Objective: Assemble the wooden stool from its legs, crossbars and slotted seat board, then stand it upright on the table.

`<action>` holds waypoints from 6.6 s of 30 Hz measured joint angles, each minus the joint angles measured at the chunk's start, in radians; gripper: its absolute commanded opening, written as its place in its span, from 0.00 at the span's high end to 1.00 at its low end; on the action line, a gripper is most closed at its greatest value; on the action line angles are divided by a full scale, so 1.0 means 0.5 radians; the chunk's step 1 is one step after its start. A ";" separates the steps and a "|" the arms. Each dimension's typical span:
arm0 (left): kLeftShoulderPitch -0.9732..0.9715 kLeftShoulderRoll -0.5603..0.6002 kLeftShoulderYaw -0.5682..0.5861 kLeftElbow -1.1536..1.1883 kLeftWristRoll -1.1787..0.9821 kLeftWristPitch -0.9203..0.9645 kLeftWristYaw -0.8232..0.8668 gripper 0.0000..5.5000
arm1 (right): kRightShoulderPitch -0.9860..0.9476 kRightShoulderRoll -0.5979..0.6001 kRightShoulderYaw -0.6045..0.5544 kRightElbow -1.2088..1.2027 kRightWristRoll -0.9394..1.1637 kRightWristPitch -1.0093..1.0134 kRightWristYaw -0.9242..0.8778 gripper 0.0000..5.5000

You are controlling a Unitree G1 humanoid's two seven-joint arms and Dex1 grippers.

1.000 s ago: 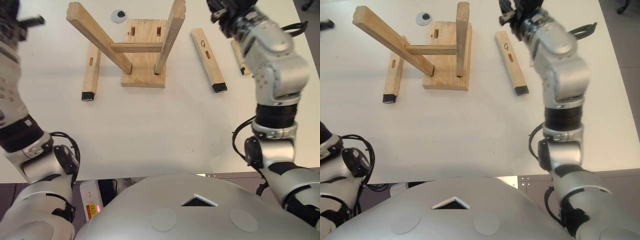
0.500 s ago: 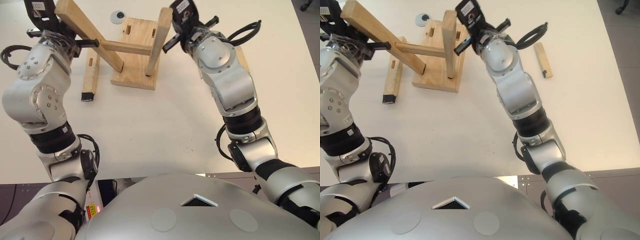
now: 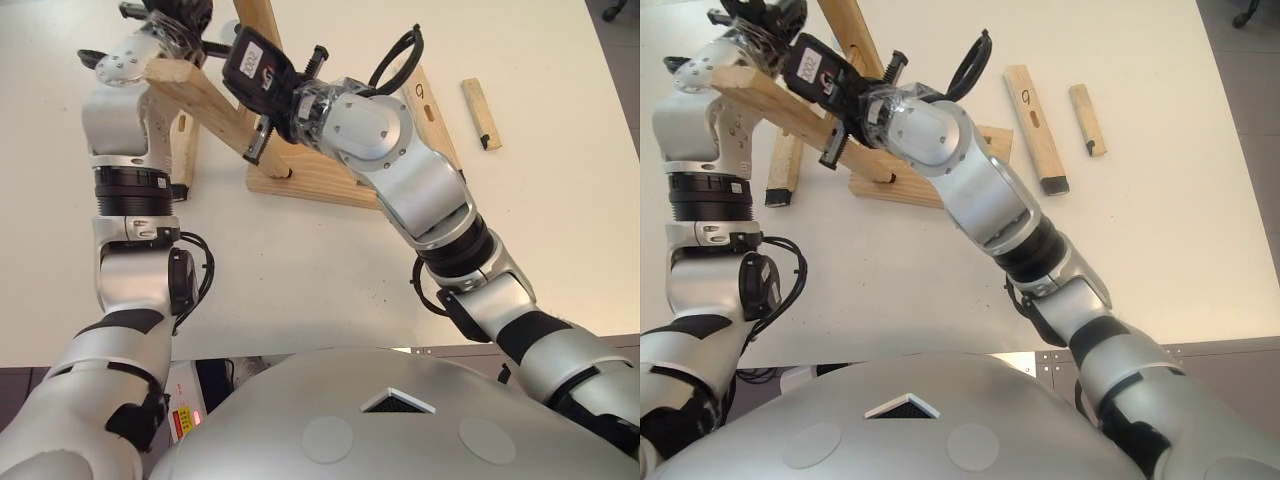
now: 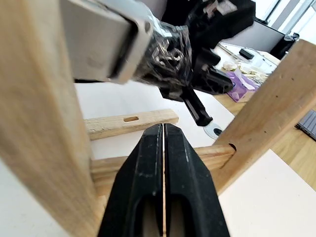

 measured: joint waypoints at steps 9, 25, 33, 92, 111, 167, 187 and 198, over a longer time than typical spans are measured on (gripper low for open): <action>0.791 0.586 -0.080 -0.945 -0.126 0.644 -0.497 1.00 | -0.109 -0.405 -0.270 0.847 -0.109 -0.431 0.061 0.99; 1.175 0.815 -0.596 -1.361 -0.257 0.680 -1.052 1.00 | -0.327 -0.397 -0.256 2.075 -0.312 -1.099 0.418 0.99; 0.960 0.644 -0.530 -0.886 -0.054 0.596 -0.781 1.00 | 0.084 -0.476 -0.169 1.108 -0.324 -0.583 0.740 0.99; 0.683 0.037 0.228 -0.733 -0.077 0.253 -0.045 1.00 | -0.181 -0.944 -0.961 2.122 -0.043 -0.663 0.287 0.42; 0.729 -0.080 0.322 -1.006 -0.206 0.324 0.076 1.00 | -0.232 -0.938 -1.210 2.427 0.084 -0.829 0.095 0.76; 0.253 -0.332 0.371 -1.407 -1.952 0.447 0.293 0.83 | -0.022 -0.547 -0.721 -0.210 0.638 -0.755 0.378 0.76; 0.390 0.456 0.999 -1.423 -2.155 0.432 0.336 0.93 | 0.059 -0.638 -0.578 -0.176 0.491 -0.619 0.408 0.44; 0.987 0.122 0.955 -0.489 -1.277 -0.387 -0.310 0.93 | 0.120 -0.641 -0.582 -0.102 0.384 -0.688 0.429 0.43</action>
